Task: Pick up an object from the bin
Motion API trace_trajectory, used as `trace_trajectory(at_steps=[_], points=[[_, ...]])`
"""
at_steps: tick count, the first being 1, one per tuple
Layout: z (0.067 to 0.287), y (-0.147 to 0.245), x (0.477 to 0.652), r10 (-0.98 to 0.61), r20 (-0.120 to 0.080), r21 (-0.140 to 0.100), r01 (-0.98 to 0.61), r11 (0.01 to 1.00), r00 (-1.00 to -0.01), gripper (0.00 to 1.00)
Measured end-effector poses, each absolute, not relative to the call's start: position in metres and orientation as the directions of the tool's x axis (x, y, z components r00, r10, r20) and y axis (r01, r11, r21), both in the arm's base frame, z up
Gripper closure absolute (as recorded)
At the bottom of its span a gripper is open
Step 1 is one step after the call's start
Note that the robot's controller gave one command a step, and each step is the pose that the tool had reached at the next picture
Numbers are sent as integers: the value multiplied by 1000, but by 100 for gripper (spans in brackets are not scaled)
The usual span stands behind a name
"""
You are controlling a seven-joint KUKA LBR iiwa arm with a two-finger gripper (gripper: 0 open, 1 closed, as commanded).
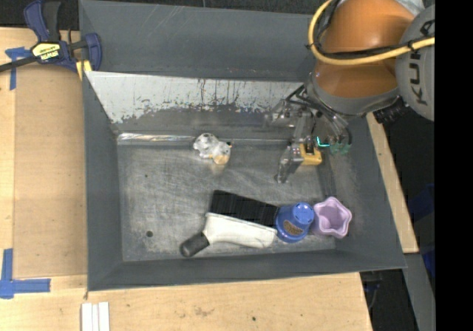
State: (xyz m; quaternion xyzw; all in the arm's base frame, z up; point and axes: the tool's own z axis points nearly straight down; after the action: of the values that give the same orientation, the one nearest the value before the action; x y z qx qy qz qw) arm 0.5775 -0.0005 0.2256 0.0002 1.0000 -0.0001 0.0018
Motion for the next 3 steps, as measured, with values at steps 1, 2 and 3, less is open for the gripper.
trace_trajectory(at_steps=[1,2,3], points=[[226,0,577,0,-4,0,0,1000,-1000,0],[206,-3,558,-126,-6,-1,-126,992,-992,0],[183,14,557,-314,-2,-2,-314,950,-950,0]])
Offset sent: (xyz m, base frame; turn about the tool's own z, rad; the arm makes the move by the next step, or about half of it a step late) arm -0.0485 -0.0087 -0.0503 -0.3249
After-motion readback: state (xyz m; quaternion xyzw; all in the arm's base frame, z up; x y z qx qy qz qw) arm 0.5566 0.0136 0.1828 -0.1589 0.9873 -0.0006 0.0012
